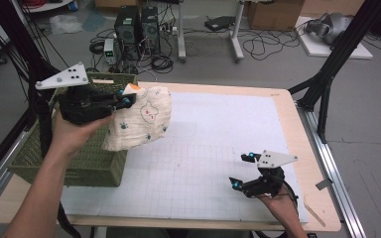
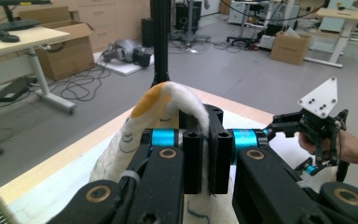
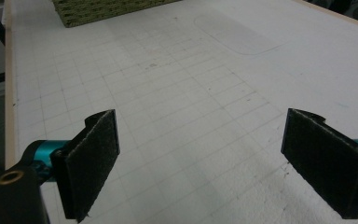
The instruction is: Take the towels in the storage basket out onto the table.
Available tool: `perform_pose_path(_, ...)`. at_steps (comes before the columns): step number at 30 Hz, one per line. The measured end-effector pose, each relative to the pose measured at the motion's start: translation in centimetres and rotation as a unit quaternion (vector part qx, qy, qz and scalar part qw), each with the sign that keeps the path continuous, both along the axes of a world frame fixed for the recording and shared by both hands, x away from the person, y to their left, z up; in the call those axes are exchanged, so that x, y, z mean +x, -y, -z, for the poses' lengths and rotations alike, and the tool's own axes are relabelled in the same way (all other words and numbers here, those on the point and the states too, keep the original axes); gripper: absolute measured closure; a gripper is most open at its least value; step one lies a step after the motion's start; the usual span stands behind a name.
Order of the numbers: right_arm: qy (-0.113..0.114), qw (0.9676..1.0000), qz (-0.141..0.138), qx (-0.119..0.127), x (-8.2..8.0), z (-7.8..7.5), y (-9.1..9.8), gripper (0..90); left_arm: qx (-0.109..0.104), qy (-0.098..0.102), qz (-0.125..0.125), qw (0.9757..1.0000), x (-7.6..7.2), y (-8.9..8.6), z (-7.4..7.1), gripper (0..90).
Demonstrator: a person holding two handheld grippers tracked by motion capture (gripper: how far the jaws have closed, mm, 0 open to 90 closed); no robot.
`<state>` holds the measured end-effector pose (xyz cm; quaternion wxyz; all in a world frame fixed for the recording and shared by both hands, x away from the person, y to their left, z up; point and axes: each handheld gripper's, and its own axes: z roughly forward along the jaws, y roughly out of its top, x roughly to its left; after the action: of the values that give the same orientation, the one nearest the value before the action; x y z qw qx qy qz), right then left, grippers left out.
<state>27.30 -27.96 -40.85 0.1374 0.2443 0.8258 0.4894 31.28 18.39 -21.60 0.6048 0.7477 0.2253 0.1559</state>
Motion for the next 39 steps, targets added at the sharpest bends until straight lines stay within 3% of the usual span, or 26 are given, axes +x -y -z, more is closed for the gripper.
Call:
perform_pose_path(12,0.002,1.0000,-0.001,0.000,0.0,0.0,0.0,10.6,-0.004,-0.001,0.032,0.9995,0.3,3.5,0.4,86.5)
perform_pose_path(17,0.002,1.0000,-0.002,0.000,0.0,0.0,-0.1,10.6,-0.004,0.001,0.028,0.9996,0.4,5.2,1.3,86.4)
perform_pose_path(27,0.005,1.0000,-0.002,-0.003,-0.1,0.0,-0.1,10.6,0.004,-0.030,0.039,0.9988,1.5,8.8,4.9,85.7)
perform_pose_path(39,0.001,0.9999,-0.007,-0.011,0.0,0.2,-0.5,10.6,0.041,-0.075,0.036,0.9957,3.5,12.5,10.6,83.4)
